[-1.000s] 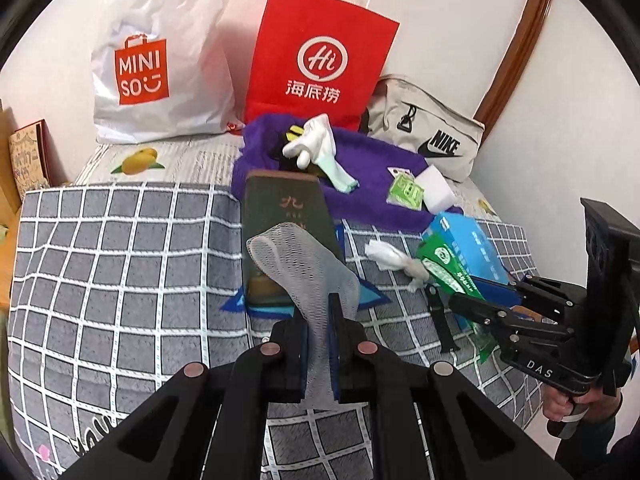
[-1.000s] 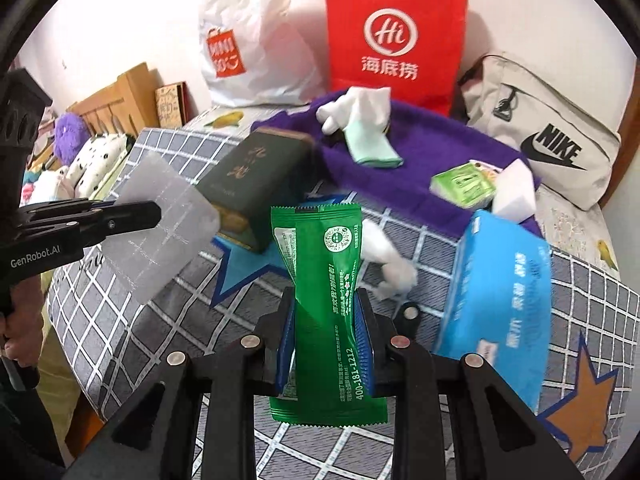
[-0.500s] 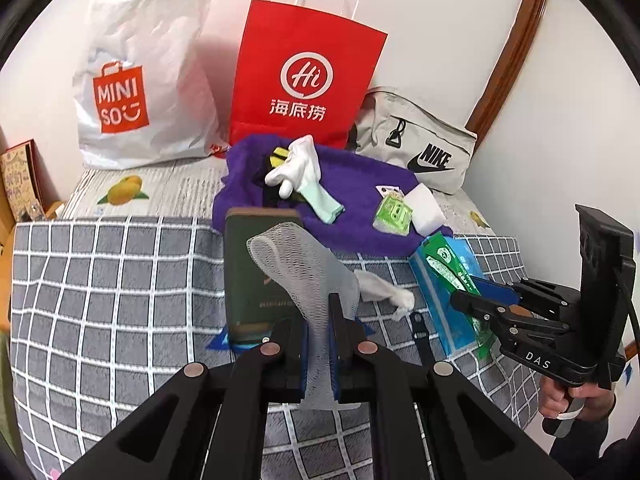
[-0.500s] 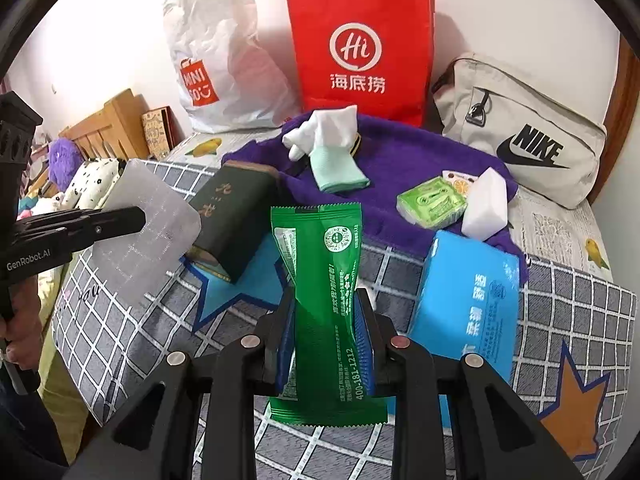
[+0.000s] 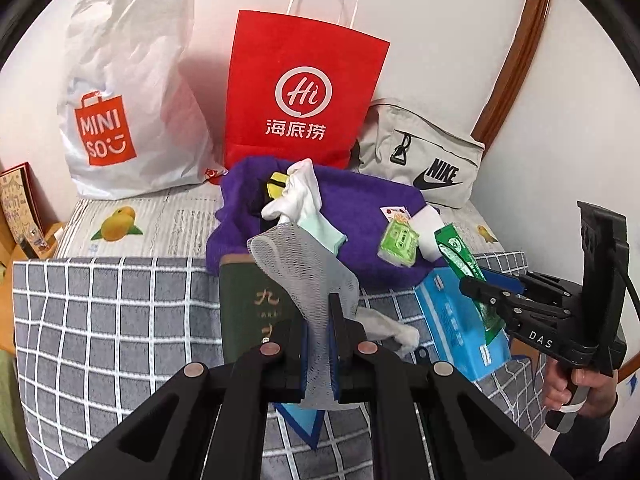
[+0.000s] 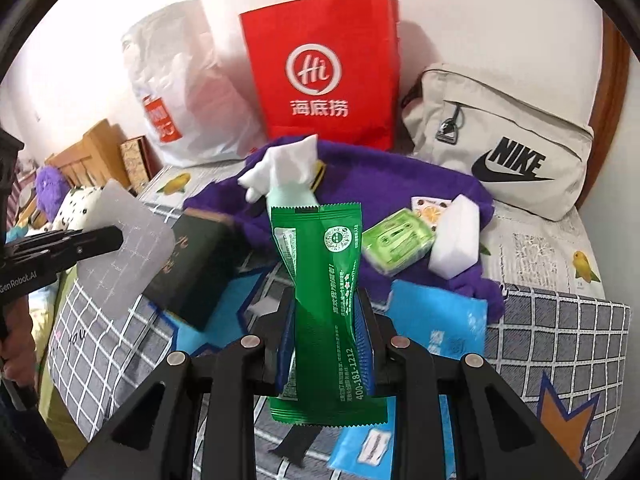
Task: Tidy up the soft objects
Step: 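Carry the mesh bag with the left gripper while the right carries the green packet toward the towel, then lower the white mesh bag with the left gripper while the right lowers the green packet onto the towel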
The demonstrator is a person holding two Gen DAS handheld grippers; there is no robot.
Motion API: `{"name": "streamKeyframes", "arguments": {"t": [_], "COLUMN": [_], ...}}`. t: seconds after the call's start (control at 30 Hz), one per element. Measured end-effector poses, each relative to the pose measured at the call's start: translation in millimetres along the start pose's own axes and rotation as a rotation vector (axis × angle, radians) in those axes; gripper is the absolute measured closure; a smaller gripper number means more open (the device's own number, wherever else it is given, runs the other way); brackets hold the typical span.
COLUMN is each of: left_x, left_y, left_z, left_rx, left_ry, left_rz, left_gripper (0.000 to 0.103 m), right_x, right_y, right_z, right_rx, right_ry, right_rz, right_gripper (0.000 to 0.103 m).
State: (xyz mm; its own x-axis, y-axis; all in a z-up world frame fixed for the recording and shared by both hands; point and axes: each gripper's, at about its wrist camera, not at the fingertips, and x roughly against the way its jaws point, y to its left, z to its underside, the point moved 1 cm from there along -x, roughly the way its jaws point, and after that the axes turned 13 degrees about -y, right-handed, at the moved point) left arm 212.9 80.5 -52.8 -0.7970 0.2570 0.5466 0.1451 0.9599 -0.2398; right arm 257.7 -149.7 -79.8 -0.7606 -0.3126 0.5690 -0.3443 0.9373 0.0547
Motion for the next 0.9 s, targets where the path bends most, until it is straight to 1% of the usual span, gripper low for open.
{"name": "streamKeyframes", "arguments": {"t": [0.2,0.43,0.57,0.77,0.9], "left_x": [-17.9,-40.1,-57.5,-80.7,-98.0], "left_y": [-7.2,-15.6,-16.4,-19.5,-22.1], "left_z": [-21.8,-46.7,-54.0,-60.5,-64.6], "left_rx": [-0.022,-0.042,-0.042,-0.04,-0.042], "left_ry": [-0.005,-0.019,-0.007,0.012,0.034], "left_rz": [0.011,0.021,0.014,0.016,0.016], "left_gripper": [0.095,0.095,0.095,0.095,0.095], "right_x": [-11.6,-20.7,-28.1,-41.9,-55.1], "right_y": [-21.0,-43.3,-52.1,-62.3,-71.5], "right_z": [-14.6,-38.6,-51.0,-61.6,-66.1], "right_rx": [-0.016,-0.03,-0.029,-0.029,-0.037], "right_ry": [-0.001,-0.029,-0.046,-0.055,-0.068], "right_rz": [0.035,0.059,0.066,0.063,0.075], "right_gripper": [0.075,0.075,0.075,0.075,0.075]}}
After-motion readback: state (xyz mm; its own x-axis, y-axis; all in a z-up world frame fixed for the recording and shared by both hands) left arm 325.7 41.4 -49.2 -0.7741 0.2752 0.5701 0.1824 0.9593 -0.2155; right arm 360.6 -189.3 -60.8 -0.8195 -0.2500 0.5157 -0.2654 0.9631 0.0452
